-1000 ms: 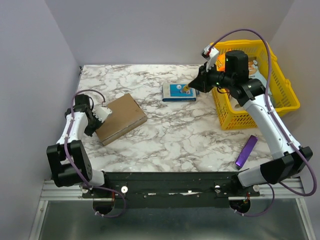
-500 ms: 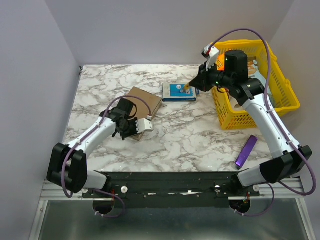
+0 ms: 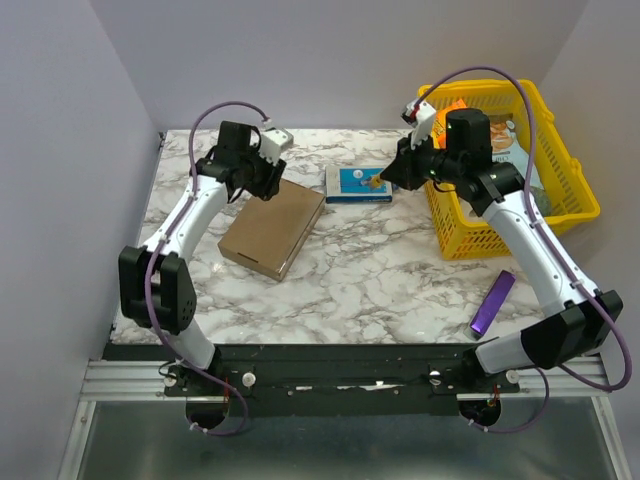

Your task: Unpack the express box

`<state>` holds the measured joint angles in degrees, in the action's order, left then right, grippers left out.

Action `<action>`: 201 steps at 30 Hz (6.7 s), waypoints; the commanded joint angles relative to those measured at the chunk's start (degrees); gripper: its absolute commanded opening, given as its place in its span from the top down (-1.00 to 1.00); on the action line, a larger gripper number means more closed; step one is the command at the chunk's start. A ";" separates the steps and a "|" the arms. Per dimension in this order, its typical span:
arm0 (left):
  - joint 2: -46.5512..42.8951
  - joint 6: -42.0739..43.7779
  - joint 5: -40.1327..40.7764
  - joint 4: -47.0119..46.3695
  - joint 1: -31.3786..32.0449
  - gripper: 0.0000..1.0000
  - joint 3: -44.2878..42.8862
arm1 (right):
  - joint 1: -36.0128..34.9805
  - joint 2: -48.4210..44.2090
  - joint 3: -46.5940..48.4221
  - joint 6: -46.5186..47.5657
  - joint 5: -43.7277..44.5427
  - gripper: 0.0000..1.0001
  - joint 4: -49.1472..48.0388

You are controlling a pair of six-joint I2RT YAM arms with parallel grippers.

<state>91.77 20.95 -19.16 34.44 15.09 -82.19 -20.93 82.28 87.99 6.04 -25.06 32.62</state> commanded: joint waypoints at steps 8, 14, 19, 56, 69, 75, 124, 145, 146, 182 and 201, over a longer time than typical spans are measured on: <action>9.22 -15.43 26.36 -6.84 -11.30 0.26 0.45 | -0.08 -3.71 -3.35 2.31 -3.07 0.99 -1.95; 8.52 -12.42 21.63 -5.96 -11.49 0.50 6.68 | -0.08 -2.30 -2.91 1.43 0.80 0.99 -2.12; 5.27 -12.86 19.25 -5.61 -10.70 0.53 13.18 | -0.08 -0.90 -2.47 1.60 -0.78 0.99 -1.95; 33.64 -1.70 -19.68 4.84 -4.37 -0.56 -34.16 | -0.17 1.48 -4.40 2.48 -7.11 0.99 -1.95; 38.05 1.46 -21.55 13.99 -7.62 -0.46 -30.40 | -0.16 2.79 -5.72 1.87 -8.08 0.99 -2.65; 30.42 1.21 -17.24 13.47 -9.72 -0.35 -19.78 | -0.52 5.25 -4.49 0.72 -10.10 0.99 -2.39; 6.05 -12.60 -30.40 -6.84 -7.00 0.99 28.75 | -21.78 21.78 -4.40 0.90 18.64 0.99 -32.09; 12.38 -13.48 -33.14 -4.64 -7.09 0.94 26.29 | -26.01 26.09 -6.07 3.54 23.04 0.99 -36.93; 12.38 -14.09 -32.96 -4.81 -7.09 0.94 26.29 | -26.01 26.09 -6.16 3.45 23.47 0.99 -36.67; 13.79 -15.06 -31.82 -5.43 -7.18 0.94 23.84 | -26.88 27.85 -5.37 -8.33 27.87 0.99 -32.88; 13.44 -14.45 -31.82 -4.38 -7.97 0.94 23.66 | -27.50 27.32 -3.35 -4.81 29.72 0.99 -35.17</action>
<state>102.35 4.14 -58.63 28.29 6.74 -60.14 -47.72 109.73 83.24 0.38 4.54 -1.04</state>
